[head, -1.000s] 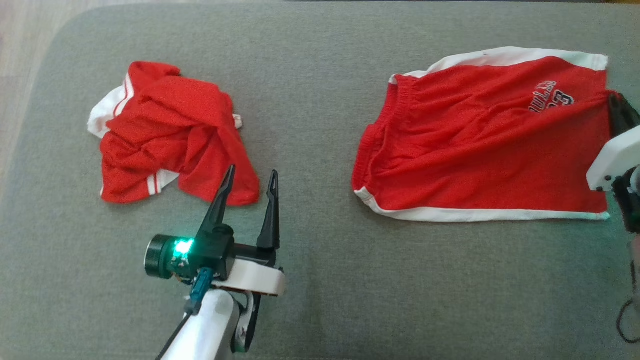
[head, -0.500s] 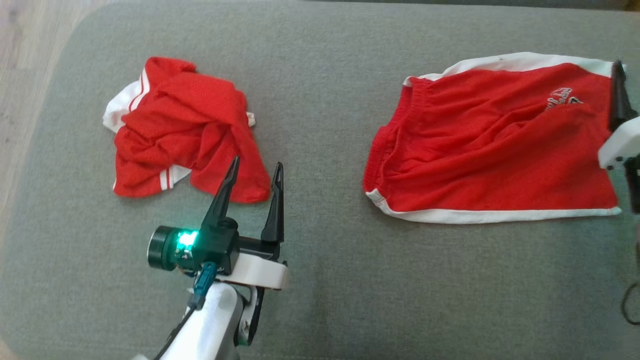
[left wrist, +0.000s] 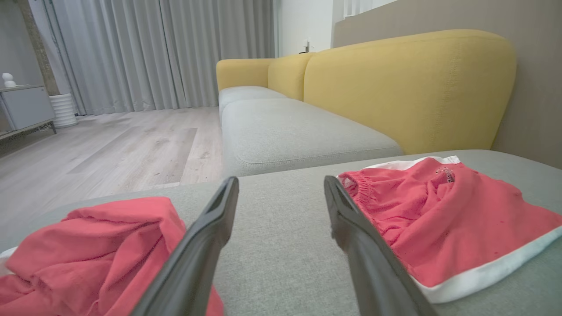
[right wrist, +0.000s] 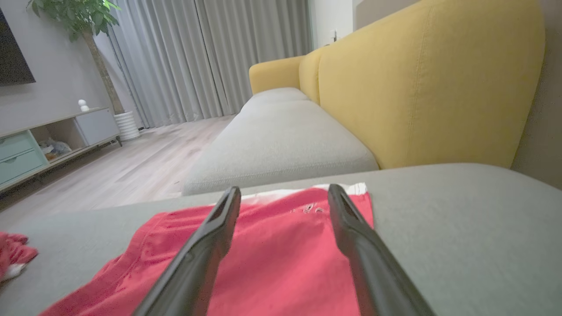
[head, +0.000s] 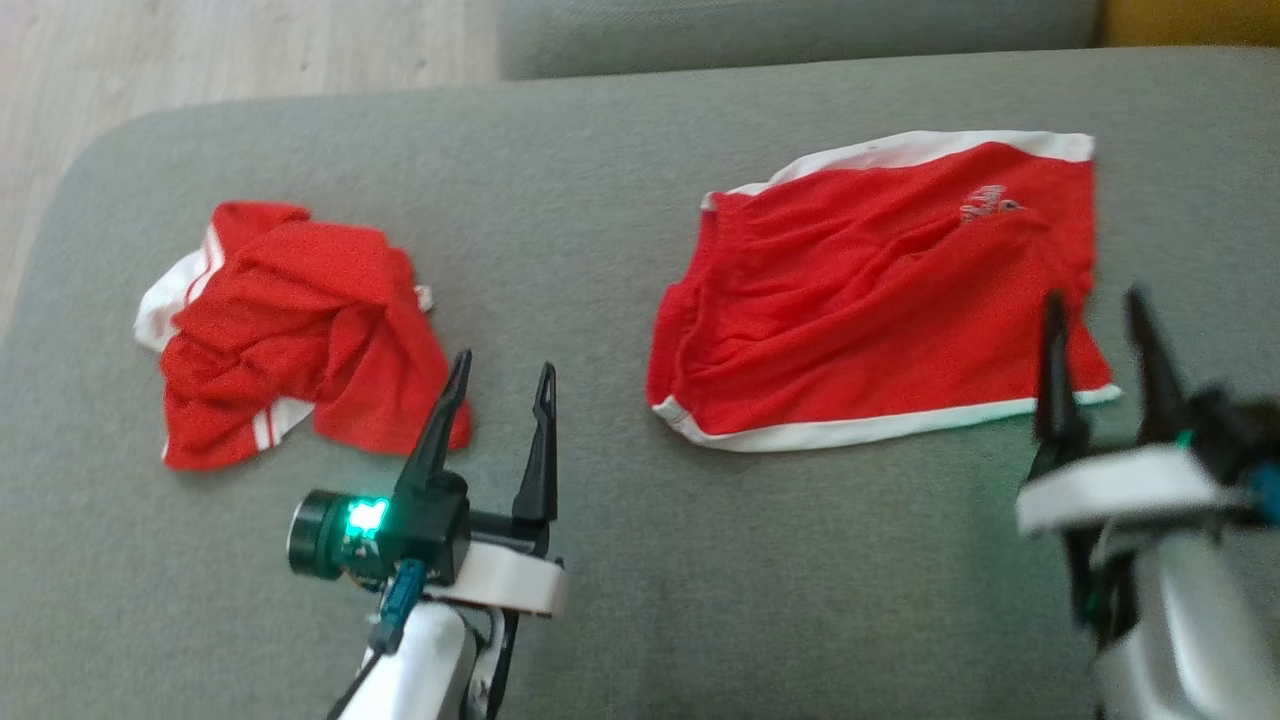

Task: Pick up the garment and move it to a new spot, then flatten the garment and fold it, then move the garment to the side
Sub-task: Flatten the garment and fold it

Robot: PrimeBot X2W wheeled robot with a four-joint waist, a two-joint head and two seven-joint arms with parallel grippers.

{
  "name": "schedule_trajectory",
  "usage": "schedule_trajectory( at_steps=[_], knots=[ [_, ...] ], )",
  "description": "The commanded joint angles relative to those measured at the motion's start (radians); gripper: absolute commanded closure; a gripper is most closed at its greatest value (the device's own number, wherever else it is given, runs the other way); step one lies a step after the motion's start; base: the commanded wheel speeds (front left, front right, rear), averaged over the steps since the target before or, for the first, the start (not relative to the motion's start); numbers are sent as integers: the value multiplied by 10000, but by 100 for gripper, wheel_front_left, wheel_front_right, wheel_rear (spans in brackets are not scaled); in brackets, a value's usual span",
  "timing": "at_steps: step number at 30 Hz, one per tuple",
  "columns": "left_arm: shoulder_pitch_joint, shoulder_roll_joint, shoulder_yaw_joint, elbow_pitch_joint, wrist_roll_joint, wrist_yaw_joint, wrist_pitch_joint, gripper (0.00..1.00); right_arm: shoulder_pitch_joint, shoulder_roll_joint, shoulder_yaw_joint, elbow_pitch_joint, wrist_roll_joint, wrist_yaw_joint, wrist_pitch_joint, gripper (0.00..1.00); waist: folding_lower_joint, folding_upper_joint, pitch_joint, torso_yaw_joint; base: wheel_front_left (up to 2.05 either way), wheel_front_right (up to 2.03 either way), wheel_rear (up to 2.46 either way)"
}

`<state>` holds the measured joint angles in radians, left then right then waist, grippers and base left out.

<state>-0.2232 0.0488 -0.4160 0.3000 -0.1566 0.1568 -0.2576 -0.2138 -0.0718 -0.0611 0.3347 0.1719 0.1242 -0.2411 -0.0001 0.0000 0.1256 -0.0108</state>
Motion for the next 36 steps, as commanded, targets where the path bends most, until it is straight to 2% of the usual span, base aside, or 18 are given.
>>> schedule_trajectory(
  at_steps=[1,7,14,18,23,29,36],
  knots=[
    [-130,42,404,-343,66,-47,-42,0,12,26,316,-485,14,65,-135,0,1,0,-176,-205,0,0,0],
    [150,35,299,-252,121,-245,-42,0,1353,183,944,-1158,-350,65,-189,0,1,0,-253,-405,0,0,0],
    [-126,58,117,-103,359,-559,-42,0,1280,211,936,-1491,-211,65,-203,0,1,0,-27,-591,0,0,0],
    [-617,226,-373,474,663,-1108,7,0,1137,213,804,-1570,-175,65,-204,0,1,0,262,-761,0,0,0],
    [-1493,420,-950,1551,1068,-1673,787,0,1057,214,820,-1536,-65,65,-205,0,1,0,614,-1008,0,0,0],
    [-2212,675,-1266,2534,1452,-1832,1287,0,976,215,855,-1502,142,65,-205,0,1,0,869,-1244,0,0,0],
    [-2534,684,-1376,2986,1470,-1864,1153,0,918,215,846,-1426,277,65,-206,0,1,0,975,-1345,0,0,0]
  ],
)
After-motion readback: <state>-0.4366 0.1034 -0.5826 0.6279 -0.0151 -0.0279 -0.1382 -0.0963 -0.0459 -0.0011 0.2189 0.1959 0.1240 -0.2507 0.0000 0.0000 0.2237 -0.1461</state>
